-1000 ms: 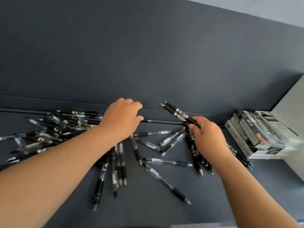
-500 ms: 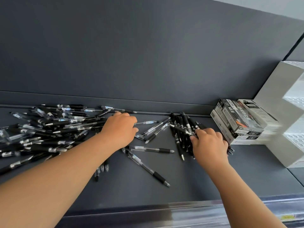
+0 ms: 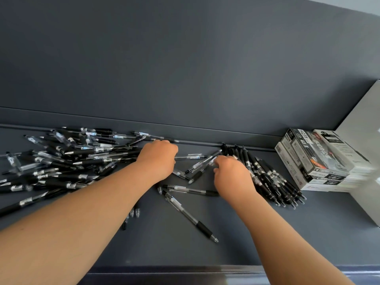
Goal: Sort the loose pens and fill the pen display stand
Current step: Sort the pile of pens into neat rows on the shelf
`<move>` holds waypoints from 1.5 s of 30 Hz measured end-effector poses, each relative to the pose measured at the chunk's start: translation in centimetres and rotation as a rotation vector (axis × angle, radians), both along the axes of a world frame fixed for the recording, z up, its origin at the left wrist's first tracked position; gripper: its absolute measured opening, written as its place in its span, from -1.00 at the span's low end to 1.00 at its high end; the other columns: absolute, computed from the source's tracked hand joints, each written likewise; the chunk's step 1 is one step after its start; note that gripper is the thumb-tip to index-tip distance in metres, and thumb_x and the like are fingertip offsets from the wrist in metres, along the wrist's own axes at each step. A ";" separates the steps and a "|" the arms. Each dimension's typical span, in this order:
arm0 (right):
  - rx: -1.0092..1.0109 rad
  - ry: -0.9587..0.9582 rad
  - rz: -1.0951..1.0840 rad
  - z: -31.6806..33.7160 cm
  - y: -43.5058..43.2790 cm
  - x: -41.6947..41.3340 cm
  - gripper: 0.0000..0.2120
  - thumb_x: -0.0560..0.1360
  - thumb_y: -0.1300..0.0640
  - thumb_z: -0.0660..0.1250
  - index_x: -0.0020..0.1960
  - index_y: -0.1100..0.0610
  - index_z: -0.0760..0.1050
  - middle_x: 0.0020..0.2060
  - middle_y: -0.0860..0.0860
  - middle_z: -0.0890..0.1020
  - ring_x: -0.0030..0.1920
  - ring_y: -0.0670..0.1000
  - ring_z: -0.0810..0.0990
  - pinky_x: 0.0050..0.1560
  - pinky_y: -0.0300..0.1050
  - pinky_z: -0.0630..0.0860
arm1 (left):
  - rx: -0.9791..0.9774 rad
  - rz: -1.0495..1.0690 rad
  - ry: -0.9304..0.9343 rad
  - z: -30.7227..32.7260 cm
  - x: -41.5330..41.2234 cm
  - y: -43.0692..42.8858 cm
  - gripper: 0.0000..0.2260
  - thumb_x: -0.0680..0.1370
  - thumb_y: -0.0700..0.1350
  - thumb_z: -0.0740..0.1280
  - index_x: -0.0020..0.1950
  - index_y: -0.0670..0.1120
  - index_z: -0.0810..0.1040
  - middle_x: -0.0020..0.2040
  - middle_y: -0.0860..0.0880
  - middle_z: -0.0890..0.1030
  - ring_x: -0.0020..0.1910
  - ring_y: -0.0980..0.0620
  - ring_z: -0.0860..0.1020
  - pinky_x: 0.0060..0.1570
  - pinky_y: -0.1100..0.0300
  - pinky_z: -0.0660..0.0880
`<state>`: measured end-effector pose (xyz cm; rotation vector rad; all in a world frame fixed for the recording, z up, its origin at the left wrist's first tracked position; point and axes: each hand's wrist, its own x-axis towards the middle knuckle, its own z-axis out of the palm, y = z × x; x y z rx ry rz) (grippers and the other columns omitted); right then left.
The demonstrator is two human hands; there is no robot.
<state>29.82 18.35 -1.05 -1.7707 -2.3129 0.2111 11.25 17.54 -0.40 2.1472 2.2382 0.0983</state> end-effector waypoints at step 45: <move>-0.264 0.284 0.159 -0.2 -2.9 -0.4 -0.63 0.40 0.15 0.46 0.18 0.07 0.52 -0.09 -0.09 0.54 -0.02 -0.05 0.53 0.05 -0.17 0.47 | 0.016 0.203 -0.492 -0.7 -0.2 -2.3 -0.67 0.45 -0.13 0.40 0.19 -0.01 0.42 0.01 0.03 0.55 -0.07 0.00 0.51 -0.16 0.14 0.41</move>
